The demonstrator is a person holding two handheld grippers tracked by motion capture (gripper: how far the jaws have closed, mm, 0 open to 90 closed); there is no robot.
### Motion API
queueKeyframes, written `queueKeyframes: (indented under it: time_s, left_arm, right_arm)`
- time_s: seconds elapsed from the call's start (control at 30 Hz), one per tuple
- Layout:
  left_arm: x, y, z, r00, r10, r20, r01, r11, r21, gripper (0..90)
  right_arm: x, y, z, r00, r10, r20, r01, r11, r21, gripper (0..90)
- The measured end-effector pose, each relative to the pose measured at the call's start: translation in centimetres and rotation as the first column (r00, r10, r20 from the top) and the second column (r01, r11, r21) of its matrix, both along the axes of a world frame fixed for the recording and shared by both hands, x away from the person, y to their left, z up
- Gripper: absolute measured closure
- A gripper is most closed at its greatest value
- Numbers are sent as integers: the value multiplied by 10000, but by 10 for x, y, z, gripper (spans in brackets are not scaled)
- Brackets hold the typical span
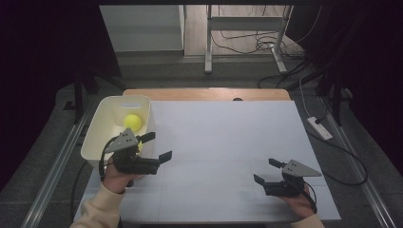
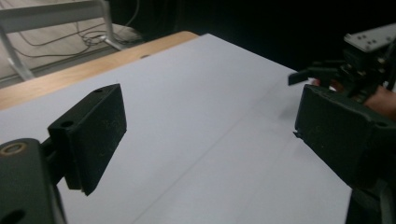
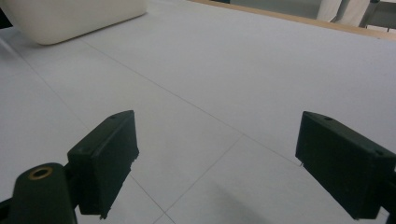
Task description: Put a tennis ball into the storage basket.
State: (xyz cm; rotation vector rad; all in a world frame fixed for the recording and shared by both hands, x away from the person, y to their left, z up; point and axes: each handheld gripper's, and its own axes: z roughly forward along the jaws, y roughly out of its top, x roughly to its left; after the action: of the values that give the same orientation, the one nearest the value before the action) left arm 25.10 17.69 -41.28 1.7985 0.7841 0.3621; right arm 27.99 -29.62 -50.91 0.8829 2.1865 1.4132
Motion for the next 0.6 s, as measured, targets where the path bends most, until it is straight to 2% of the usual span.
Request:
queueKeyframes:
  time_s: [0.1,0.2,0.27,0.4,0.6]
  left_arm:
    - [-7,-6,-6,9998,-216,37,216,9998,-38,97]
    - [-13,-12,-12,9993,-315,217,311,9994,170,96]
    - [-16,-16,-16,9984,-495,261,491,9987,162,96]
    - [-18,-20,-26,9974,-700,141,699,9975,86,94]
    - [-22,-25,-49,9957,-909,-151,908,9958,-73,95]
  right_arm:
    - [0,0,0,10000,-6,0,6,10000,9,131]
    - [-1,-1,0,10000,6,1,-6,10000,16,131]
    - [-1,-1,0,10000,5,22,-5,10000,21,131]
    - [-2,-1,0,10000,6,2,-6,10000,65,131]
    - [-2,-1,0,10000,-3,-9,3,10000,27,131]
